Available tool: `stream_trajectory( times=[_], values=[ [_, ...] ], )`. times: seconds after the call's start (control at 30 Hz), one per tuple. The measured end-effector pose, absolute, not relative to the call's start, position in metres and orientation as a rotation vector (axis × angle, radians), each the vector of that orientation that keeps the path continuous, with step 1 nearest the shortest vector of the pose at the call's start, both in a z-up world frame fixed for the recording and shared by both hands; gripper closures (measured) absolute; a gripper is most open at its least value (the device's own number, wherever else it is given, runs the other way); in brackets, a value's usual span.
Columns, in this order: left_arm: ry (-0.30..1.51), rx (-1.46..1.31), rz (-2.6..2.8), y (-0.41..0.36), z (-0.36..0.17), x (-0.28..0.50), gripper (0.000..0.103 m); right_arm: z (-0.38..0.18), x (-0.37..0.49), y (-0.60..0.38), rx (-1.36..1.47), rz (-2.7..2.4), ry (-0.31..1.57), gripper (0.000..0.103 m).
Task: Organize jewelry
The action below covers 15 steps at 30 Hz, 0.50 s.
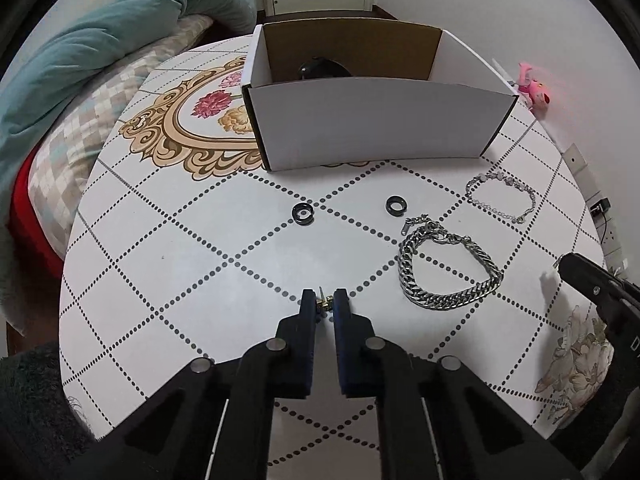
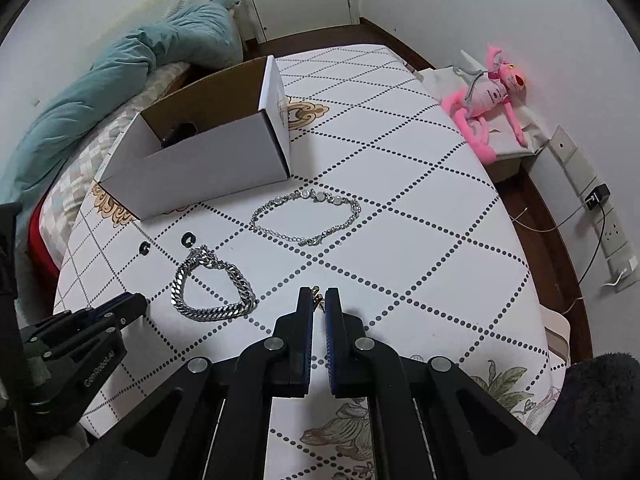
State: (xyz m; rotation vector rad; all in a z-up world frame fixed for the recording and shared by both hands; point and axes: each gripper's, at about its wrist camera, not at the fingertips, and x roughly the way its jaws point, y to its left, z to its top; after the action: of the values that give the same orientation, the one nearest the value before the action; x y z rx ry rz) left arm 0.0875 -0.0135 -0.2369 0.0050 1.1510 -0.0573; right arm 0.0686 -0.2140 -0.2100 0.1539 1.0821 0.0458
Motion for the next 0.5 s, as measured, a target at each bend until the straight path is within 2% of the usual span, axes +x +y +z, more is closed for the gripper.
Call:
stream_trajectory(
  times=[0.13, 0.27, 0.5],
  values=[
    [1.140, -0.037, -0.088, -0.010, -0.220, 0.090, 0.097, -0.198, 0.069, -0.213, 0.171, 0.059, 1.066, 0.097],
    [1.090, -0.094, -0.145, -0.009, -0.178, 0.106, 0.097, -0.172, 0.079, -0.209, 0.206, 0.104, 1.027, 0.097],
    [1.054, -0.135, -0.179, -0.003, -0.132, 0.187, 0.097, -0.124, 0.153, -0.186, 0.221, 0.228, 0.966, 0.097]
  ],
)
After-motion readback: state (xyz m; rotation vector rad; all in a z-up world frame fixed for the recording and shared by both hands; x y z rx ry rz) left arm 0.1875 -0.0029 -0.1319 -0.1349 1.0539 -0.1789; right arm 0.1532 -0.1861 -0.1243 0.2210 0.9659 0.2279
